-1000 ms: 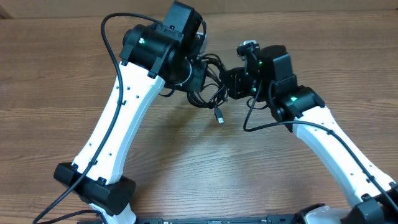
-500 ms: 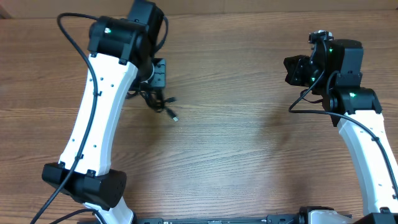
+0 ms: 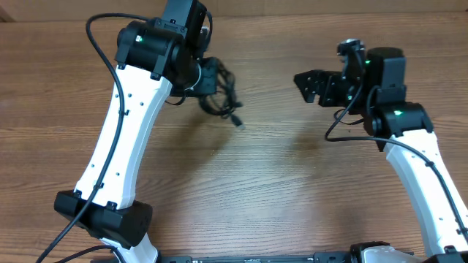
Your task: Untangle cables
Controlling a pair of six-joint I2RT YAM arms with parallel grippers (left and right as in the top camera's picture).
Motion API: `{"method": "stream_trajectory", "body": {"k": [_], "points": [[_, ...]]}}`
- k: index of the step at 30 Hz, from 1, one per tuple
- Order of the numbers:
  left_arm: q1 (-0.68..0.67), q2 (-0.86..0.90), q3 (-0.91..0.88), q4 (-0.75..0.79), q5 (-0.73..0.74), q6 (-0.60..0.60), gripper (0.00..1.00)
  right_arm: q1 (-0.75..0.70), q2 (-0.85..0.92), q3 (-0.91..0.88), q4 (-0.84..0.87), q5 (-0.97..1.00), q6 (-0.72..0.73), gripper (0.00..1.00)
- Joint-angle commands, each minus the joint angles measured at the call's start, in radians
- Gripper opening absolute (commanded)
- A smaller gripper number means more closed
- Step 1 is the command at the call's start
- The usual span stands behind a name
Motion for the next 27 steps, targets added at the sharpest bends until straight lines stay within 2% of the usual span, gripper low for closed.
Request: {"method": "stream_trajectory", "body": {"k": [1,8,10,12,13,14,16,17,22,27], "points": [[-0.002,-0.028,0.014,0.057,0.285,-0.003,0.04,0.053,-0.010,0.016,0.017,-0.010,0.043,0.88],[-0.002,-0.028,0.014,0.184,0.723,-0.003,0.04,0.106,0.039,0.016,0.055,-0.006,0.059,0.87],[0.000,-0.028,0.014,0.208,0.791,-0.003,0.04,0.104,0.043,0.016,0.059,0.006,0.076,0.87],[0.002,-0.028,0.014,0.218,0.797,-0.011,0.04,0.103,0.043,0.016,0.070,0.005,0.077,0.87],[0.005,-0.028,0.014,0.218,0.797,-0.011,0.04,0.103,0.043,0.016,0.075,0.005,0.086,0.81],[0.007,-0.028,0.014,0.217,0.797,-0.014,0.04,0.103,0.043,0.016,0.078,0.004,0.099,0.66],[0.011,-0.028,0.014,0.218,0.798,-0.015,0.04,0.103,0.043,0.016,0.081,0.005,0.115,0.22],[0.013,-0.028,0.014,0.218,0.798,-0.021,0.04,0.103,0.043,0.016,0.082,0.005,0.115,0.04],[0.014,-0.028,0.015,0.212,0.802,-0.030,0.04,0.106,0.051,0.016,0.066,0.046,0.114,0.04],[0.093,-0.041,0.050,0.103,0.850,0.016,0.04,0.058,0.090,0.015,-0.005,0.181,0.099,0.04]]}}
